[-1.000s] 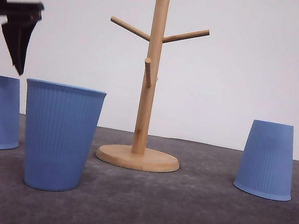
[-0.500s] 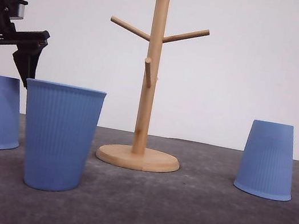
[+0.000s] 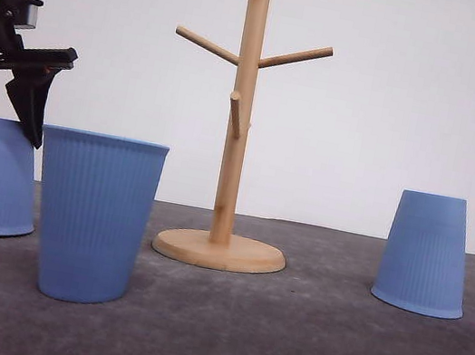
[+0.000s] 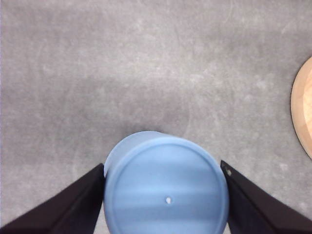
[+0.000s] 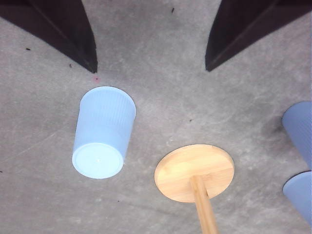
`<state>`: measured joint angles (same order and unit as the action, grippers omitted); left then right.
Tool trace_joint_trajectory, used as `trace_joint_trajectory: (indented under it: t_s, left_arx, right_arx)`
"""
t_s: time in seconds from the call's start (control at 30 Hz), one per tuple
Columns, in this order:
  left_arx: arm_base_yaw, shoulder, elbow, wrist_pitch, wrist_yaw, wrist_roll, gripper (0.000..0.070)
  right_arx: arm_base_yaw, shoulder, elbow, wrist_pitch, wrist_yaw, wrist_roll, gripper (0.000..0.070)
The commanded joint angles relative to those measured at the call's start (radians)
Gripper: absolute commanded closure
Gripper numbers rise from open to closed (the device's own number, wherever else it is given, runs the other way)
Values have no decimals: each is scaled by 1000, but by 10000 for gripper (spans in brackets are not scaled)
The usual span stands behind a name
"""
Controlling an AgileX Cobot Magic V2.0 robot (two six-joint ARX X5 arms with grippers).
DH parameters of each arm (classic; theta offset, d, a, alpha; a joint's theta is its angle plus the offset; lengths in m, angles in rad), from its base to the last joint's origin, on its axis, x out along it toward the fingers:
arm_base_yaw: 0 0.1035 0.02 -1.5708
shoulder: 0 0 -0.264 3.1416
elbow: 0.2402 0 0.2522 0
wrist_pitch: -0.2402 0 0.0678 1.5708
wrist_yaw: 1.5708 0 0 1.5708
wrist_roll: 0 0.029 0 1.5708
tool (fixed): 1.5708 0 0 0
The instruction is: Place three cups
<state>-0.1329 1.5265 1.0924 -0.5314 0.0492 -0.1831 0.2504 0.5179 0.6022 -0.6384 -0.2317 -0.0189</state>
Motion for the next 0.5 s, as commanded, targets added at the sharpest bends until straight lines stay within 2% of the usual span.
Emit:
trace_joint_trajectory:
  t_s: [0.0, 0.13, 0.27, 0.47]
  left_arx:
    - [-3, 20, 15, -1, 10, 2, 363]
    - [-3, 14, 35, -42, 11, 2, 363]
    - [-3, 0, 102, -132, 15, 2, 363]
    - [18, -1, 263, -283, 126, -13, 363]
  right_arx:
    - [3, 3, 14, 14, 4, 9, 253]
    - [3, 3, 14, 14, 4, 9, 253]
    - [3, 3, 14, 14, 4, 9, 253]
    - [3, 3, 13, 14, 4, 9, 253]
